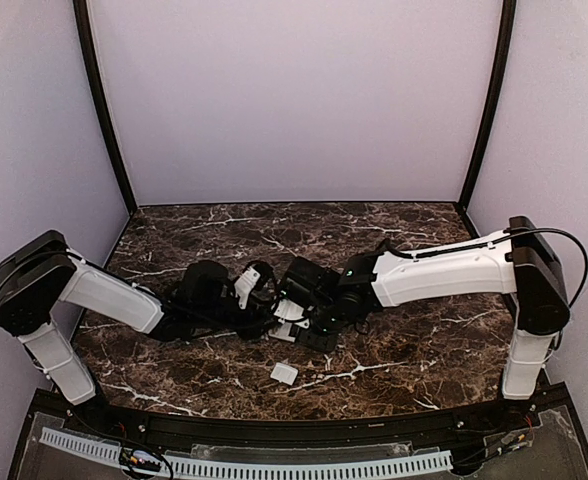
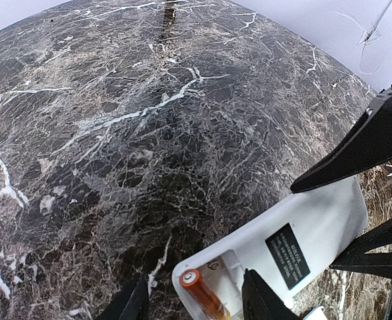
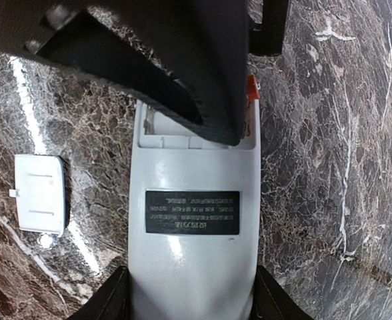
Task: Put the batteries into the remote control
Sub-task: Place the battery in the battery compartment, then load the battery into the battery compartment.
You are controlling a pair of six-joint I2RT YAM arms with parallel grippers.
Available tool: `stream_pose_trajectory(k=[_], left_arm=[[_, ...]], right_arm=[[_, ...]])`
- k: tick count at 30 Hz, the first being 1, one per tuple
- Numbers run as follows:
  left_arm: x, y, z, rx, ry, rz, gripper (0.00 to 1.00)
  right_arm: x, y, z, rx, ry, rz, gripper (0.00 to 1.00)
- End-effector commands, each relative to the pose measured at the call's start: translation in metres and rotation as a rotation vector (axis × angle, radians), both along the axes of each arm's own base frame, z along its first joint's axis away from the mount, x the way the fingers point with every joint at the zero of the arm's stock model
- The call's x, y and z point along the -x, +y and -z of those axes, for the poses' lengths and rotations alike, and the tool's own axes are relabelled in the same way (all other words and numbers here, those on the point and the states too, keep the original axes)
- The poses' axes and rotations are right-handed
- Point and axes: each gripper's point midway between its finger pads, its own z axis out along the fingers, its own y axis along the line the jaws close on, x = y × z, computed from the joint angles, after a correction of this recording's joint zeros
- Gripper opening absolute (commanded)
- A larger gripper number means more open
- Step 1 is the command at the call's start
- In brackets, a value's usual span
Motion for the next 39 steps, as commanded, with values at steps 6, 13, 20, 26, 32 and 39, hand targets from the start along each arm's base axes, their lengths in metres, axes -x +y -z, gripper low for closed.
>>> stream_pose_trajectory(k=[6, 13, 20, 26, 32, 39], left_arm=[[0.009, 0.024, -0.019, 0.020, -0.020, 0.128, 0.50], [0.034, 0.035, -0.021, 0.003, -0.213, 0.264, 0.47], [0.060, 0.040, -0.019, -0.009, -0.340, 0.416, 0.47], [0.062, 0.036, -0.012, -0.010, -0.330, 0.457, 0.46], [0.066, 0.032, -0.011, -0.006, -0.330, 0.502, 0.44], [0.068, 0.022, -0.006, 0.003, -0.316, 0.572, 0.38]], right_arm=[[0.012, 0.000, 0.005, 0.007, 0.032, -0.061, 0.00], [0.019, -0.003, 0.007, 0.009, 0.046, -0.114, 0.00], [0.025, -0.005, 0.008, 0.003, 0.042, -0.191, 0.00], [0.030, 0.004, 0.011, -0.056, 0.075, -0.221, 0.00], [0.030, 0.005, 0.014, -0.074, 0.086, -0.246, 0.00], [0.032, 0.007, 0.013, -0.079, 0.092, -0.264, 0.00]])
